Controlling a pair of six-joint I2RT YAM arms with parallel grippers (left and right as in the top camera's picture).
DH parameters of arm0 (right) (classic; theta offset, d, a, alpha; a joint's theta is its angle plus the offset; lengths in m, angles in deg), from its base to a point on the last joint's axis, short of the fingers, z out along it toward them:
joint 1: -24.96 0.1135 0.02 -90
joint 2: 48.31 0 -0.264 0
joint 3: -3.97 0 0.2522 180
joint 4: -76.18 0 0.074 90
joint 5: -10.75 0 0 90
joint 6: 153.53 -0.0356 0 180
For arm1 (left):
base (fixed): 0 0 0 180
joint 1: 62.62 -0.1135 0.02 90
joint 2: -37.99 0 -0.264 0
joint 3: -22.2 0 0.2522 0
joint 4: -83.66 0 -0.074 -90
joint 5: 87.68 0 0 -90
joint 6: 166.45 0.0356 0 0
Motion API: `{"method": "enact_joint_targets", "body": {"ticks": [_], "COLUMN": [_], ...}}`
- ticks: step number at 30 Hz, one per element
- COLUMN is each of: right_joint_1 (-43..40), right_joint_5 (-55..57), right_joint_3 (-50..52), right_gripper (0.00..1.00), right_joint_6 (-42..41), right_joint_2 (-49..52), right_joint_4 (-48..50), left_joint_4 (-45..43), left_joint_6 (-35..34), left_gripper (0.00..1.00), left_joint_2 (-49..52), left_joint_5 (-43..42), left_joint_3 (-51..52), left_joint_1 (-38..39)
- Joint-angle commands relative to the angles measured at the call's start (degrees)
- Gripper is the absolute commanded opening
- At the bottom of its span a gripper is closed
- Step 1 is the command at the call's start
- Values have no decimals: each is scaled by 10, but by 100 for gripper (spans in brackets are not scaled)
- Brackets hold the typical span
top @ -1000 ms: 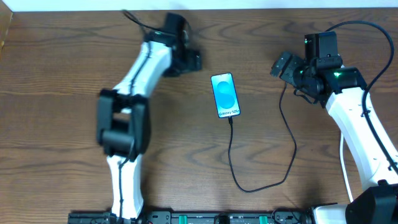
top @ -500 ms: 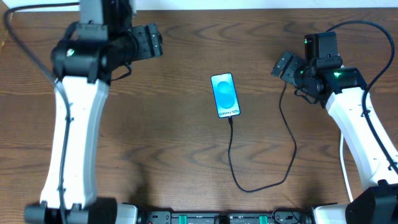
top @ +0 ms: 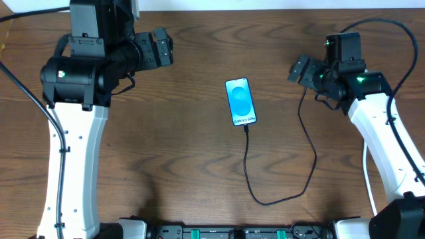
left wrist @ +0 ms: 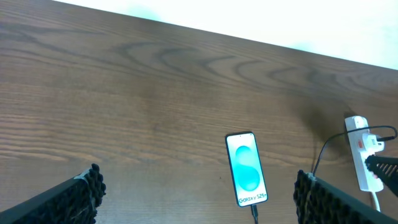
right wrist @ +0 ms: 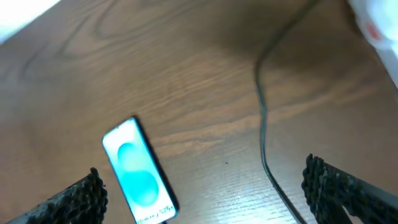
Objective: Plug charger to phone and switch on socket
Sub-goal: 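Raise the left arm away and move the right gripper toward the power strip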
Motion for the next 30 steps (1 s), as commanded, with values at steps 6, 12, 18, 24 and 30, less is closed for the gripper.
{"method": "enact_joint_targets", "body": {"ticks": [6,12,18,24,30], "right_joint_1": [-69,-180,-300,-397,-410], "right_joint_5": [-129,-187,-177,-193,-301], "right_joint_3": [-80,-180,-256,-262,-262], "right_gripper": [99,99,99,99,99], "right_joint_6": [130,217,276,324,511], "right_joint_2": [-9,-8,-7,4,70], "right_joint_4": [-87,-233,-284,-252,-276], "left_joint_4": [1,1,1,1,1], "left_joint_6": [5,5,5,5,5], "left_gripper": [99,98,99,98,98], "left_joint_2": [0,0,0,0,0], "left_joint_5": [6,6,6,6,6], "left_joint_3": [-5,-5,-5,-5,-5], "left_joint_1": [-2,-2,-2,-2,-2]}}
